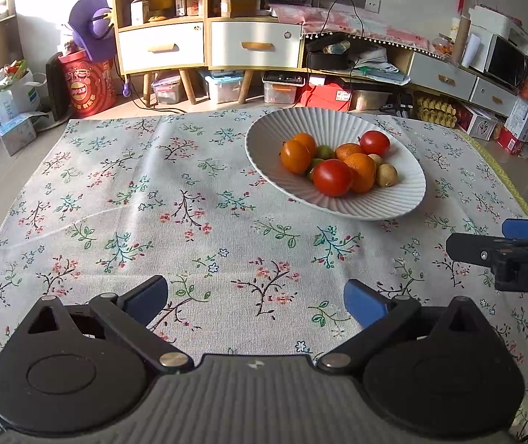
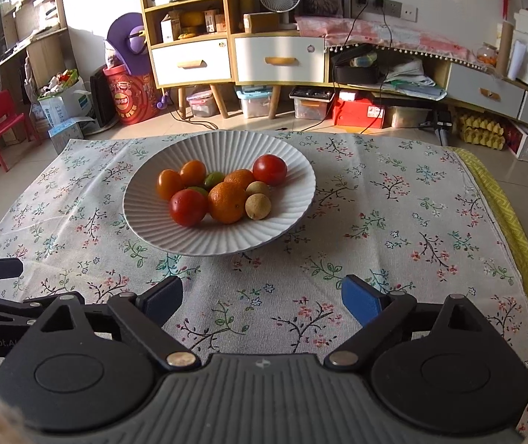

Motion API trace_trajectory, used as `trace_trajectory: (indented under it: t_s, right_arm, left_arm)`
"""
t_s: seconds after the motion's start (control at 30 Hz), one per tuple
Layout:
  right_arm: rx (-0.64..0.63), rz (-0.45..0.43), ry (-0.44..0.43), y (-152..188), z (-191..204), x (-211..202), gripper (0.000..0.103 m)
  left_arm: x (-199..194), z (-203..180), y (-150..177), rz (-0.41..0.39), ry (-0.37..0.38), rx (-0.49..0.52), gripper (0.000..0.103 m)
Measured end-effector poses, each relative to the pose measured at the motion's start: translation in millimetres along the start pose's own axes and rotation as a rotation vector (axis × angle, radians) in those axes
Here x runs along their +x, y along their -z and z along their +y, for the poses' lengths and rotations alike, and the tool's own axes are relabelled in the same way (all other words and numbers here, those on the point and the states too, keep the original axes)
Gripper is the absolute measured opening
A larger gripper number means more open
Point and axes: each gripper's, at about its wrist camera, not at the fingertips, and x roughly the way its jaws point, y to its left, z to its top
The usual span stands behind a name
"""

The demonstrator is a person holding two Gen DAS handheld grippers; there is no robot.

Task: Organize fruits

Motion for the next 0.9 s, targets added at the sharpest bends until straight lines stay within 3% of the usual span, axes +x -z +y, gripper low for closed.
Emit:
trace_trajectory:
  t_s: [0.4, 0.53, 0.9]
  right_arm:
    - [-0.041, -0.003, 0.040, 16, 18, 2, 0.101]
    - [-0.047, 0.033, 0.049, 21, 23, 4, 0.102]
    - [-0.070, 0.077, 0.053, 31, 33, 3, 0.102]
  left_arm:
    - [-3, 3, 5, 0.039, -0.072, -0.042, 0.101]
    - [-6, 3, 6, 0.038, -0.102, -0.044, 0.101]
    - [-13, 1, 9, 0.040, -0.108, -0.035, 0.101]
